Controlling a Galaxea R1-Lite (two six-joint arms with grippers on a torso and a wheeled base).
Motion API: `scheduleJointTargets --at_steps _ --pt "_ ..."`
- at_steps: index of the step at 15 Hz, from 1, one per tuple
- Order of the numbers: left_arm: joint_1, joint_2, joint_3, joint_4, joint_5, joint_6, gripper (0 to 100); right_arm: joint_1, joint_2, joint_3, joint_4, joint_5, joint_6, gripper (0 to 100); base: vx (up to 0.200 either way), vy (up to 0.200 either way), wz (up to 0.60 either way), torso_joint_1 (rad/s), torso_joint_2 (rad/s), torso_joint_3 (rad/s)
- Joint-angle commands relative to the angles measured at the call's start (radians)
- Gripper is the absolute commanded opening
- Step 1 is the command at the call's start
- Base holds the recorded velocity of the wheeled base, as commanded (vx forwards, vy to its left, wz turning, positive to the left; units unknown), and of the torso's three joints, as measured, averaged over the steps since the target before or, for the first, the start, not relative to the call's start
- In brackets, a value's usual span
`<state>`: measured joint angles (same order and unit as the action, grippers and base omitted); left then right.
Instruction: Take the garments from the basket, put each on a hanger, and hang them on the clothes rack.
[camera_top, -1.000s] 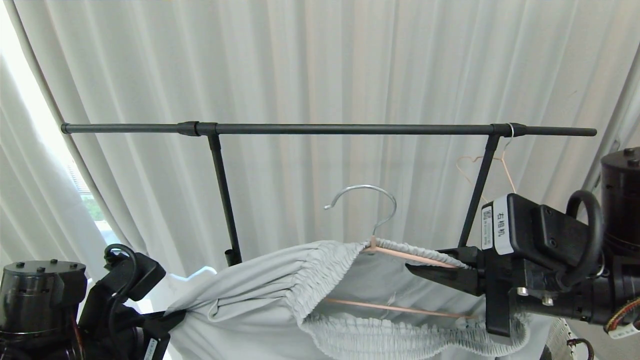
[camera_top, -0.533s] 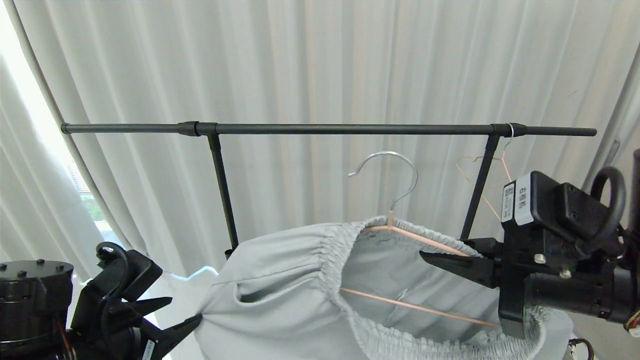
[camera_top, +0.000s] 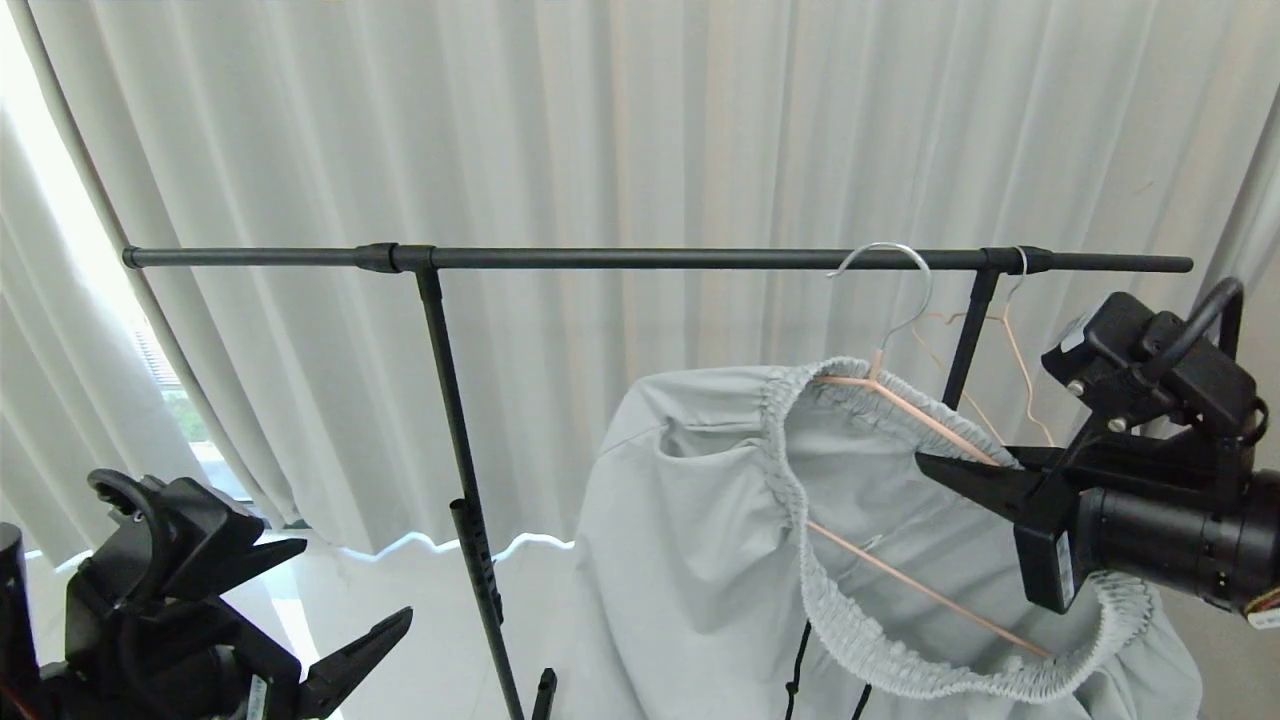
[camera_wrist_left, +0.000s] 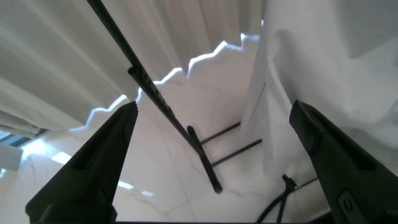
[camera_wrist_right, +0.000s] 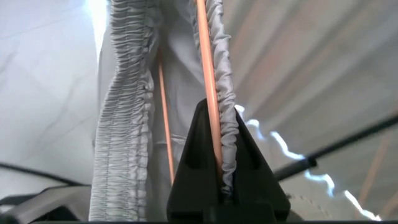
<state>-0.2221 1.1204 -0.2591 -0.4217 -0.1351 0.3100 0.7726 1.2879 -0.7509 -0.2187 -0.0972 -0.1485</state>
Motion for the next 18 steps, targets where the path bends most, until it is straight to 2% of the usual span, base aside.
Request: scheduleJointTargets --at_steps 1,2,4,10,13,18 --pt "0.000 -0.014 0.001 -0.003 0.000 0.006 100 -0.079 -0.004 -0.001 -0.001 -0.006 0.001 0 0.000 0.000 0.00 0.000 0.00 0.000" --pt "0.000 -0.016 0.000 -0.006 0.000 0.008 100 -0.148 -0.010 -0.001 0.001 -0.006 0.003 0 0.000 0.000 0.00 0.000 0.00 0.000" --pt "0.000 -0.016 0.000 -0.006 0.000 0.008 100 -0.194 -0.022 0.005 0.036 -0.006 0.004 0 0.000 0.000 0.00 0.000 0.00 0.000" --pt "-0.002 -0.030 0.000 -0.006 -0.001 -0.002 100 -0.230 -0.038 0.045 0.052 -0.009 0.078 0 0.000 0.000 0.00 0.000 0.00 0.000" --pt "-0.010 -0.031 0.000 -0.006 -0.003 -0.002 100 -0.263 -0.036 0.044 0.047 -0.006 0.076 0 0.200 0.000 0.00 -0.004 0.00 0.004" --pt "-0.026 -0.034 0.005 -0.006 -0.003 0.000 100 -0.266 -0.035 0.042 0.045 -0.004 0.076 0 0.200 0.000 0.00 0.004 0.00 0.001"
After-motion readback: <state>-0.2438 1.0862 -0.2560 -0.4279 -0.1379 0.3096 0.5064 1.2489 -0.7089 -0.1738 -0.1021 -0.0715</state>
